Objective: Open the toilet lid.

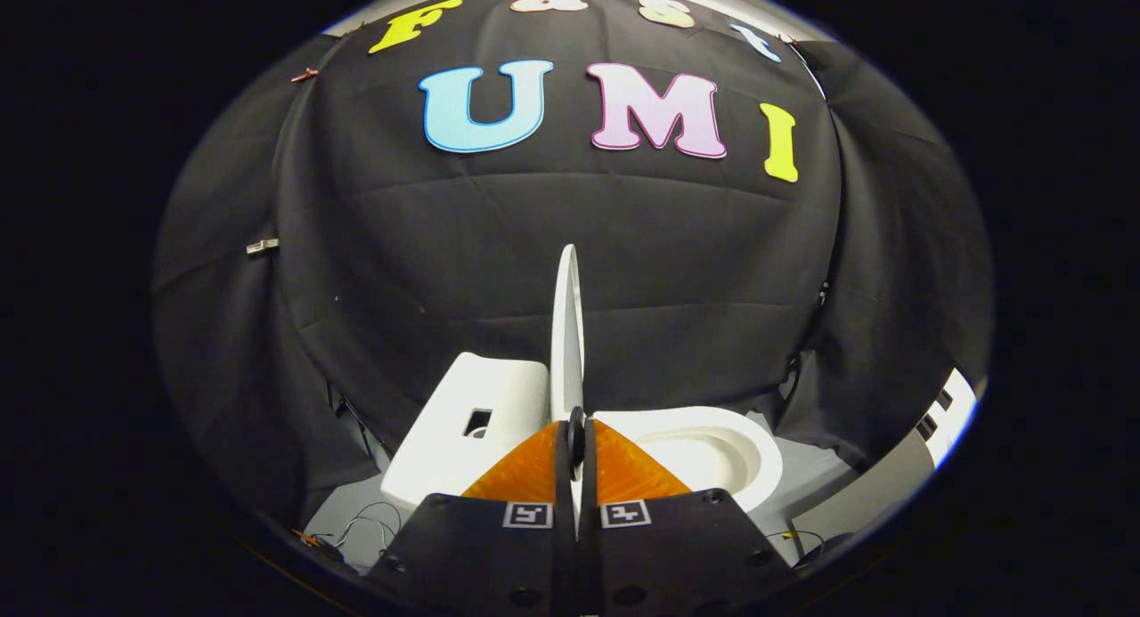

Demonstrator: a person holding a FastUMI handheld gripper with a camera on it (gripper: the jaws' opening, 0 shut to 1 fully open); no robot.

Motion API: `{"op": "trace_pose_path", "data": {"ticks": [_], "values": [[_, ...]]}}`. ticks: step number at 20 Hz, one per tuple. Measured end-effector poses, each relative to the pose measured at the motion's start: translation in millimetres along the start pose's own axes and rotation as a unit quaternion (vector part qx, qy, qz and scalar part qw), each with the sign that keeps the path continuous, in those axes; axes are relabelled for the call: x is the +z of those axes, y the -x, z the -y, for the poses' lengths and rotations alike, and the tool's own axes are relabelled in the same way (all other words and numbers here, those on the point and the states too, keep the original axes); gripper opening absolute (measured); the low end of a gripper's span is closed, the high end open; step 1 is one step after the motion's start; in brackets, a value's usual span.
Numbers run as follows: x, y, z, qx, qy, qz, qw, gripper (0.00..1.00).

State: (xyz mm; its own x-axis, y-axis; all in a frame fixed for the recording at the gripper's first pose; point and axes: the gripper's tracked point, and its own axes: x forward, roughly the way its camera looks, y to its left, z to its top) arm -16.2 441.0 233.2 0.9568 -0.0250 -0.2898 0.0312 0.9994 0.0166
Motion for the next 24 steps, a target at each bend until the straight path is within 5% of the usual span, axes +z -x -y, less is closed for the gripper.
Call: {"op": "trace_pose_path", "data": {"ticks": [24], "values": [[-17, -2, -78, 0.009, 0.038, 0.009, 0.999, 0.06]]}}
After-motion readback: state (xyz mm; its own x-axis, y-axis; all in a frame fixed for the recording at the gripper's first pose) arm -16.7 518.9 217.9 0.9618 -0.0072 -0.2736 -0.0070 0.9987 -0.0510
